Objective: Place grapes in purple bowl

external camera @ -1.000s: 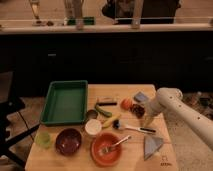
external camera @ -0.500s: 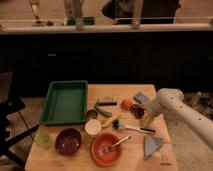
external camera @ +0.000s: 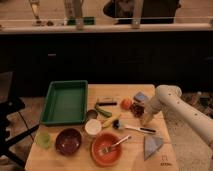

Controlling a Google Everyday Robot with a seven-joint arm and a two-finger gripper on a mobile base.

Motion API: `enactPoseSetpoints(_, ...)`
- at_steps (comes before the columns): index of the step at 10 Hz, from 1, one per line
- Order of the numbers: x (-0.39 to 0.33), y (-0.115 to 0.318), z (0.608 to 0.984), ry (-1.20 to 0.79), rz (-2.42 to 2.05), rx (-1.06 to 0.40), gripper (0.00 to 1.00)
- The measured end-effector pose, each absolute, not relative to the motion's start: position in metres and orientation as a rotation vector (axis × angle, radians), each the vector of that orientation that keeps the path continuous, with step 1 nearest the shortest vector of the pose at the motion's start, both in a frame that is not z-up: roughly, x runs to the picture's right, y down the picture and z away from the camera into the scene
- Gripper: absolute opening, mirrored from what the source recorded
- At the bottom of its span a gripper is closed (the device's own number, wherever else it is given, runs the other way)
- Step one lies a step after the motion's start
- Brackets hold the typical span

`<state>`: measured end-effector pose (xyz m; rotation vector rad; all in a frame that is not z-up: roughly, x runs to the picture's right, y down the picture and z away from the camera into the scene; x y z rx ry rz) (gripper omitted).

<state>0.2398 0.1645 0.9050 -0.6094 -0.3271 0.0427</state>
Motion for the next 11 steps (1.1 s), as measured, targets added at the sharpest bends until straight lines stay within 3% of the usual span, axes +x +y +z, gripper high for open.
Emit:
enactPoseSetpoints(8,0.237,0.154,0.903,-0.200,0.022,-0.749,0.77)
enactPoseSetpoints(11,0.234,0.150,0.900,-0.162,0.008,-0.751,0.57)
